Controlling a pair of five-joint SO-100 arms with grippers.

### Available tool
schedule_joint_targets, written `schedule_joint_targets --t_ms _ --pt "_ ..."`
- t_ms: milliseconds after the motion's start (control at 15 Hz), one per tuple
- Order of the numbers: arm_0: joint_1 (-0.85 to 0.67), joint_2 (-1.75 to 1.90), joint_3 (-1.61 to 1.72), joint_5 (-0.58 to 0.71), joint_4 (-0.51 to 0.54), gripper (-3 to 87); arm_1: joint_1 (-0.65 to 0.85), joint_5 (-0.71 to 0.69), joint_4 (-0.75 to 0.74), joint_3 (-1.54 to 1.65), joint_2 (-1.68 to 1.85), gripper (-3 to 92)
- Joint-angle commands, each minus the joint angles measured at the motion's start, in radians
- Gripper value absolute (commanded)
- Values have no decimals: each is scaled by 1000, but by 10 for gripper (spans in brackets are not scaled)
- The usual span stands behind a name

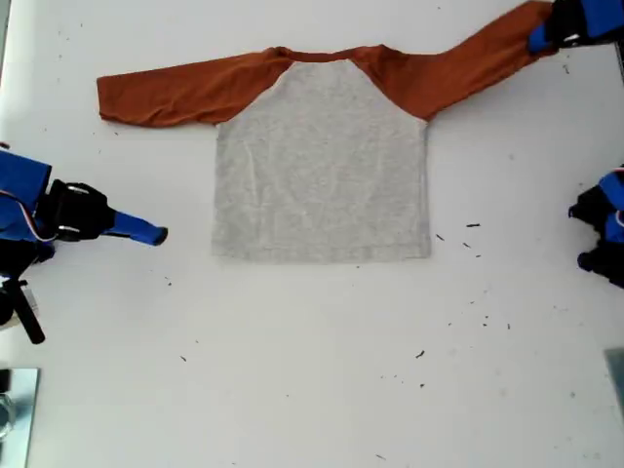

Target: Fold t shirt

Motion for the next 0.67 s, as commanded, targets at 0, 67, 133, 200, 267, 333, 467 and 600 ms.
schedule_joint_targets --t_ms 0,67,133,200,267,333,467,600 --pt "-12 6 11 -3 -5 -2 -100 84 71 -169 61 32" --pt "-12 6 11 -5 -5 -2 -192 135 51 -175 55 32" --pt "-12 6 11 -5 -5 -2 -293 199 21 -186 41 32" --pt "-11 6 11 -5 -5 -2 -419 265 -41 -193 20 32" --pt "-11 6 11 -5 -5 -2 -546 331 -109 -212 -34 32" --pt "-14 6 11 -5 -6 -2 -666 397 -184 -227 -97 34" --pt "-14 5 11 -5 -6 -2 -865 486 -304 -318 -224 87" --pt "-21 5 12 -5 -6 -2 -948 563 -301 -414 -316 163"
